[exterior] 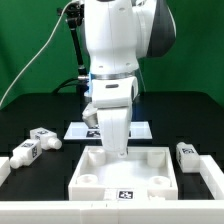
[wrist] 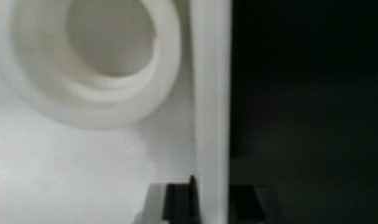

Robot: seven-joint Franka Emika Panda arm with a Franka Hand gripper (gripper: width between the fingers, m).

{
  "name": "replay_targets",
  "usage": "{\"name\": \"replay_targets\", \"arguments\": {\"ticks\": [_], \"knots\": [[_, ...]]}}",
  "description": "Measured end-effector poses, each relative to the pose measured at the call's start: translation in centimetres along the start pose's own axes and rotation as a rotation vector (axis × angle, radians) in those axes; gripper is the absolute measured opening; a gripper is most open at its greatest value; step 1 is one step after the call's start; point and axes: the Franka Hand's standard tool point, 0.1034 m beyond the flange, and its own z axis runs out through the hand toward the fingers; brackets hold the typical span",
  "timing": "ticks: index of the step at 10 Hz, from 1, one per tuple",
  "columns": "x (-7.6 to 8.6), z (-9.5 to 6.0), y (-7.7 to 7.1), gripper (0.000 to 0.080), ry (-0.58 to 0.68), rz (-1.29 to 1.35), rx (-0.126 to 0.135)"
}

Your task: Assemble one leg

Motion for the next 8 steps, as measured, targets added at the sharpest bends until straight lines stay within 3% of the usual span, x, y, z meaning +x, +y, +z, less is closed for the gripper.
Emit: {"name": "replay_targets", "arguments": {"ticks": [2,3,5,8], "knots": [[0.4,0.0,0.0,0.0052,-0.002,-0.016,0.044],[0.7,0.0,0.0,0.0052,-0.001,-0.023,0.051],[1.6,0.1,0.0,0.0052,0.006,-0.012,0.042],[1.9,0.0,-0.2,0.0062,0.005,-0.002,0.050]]}}
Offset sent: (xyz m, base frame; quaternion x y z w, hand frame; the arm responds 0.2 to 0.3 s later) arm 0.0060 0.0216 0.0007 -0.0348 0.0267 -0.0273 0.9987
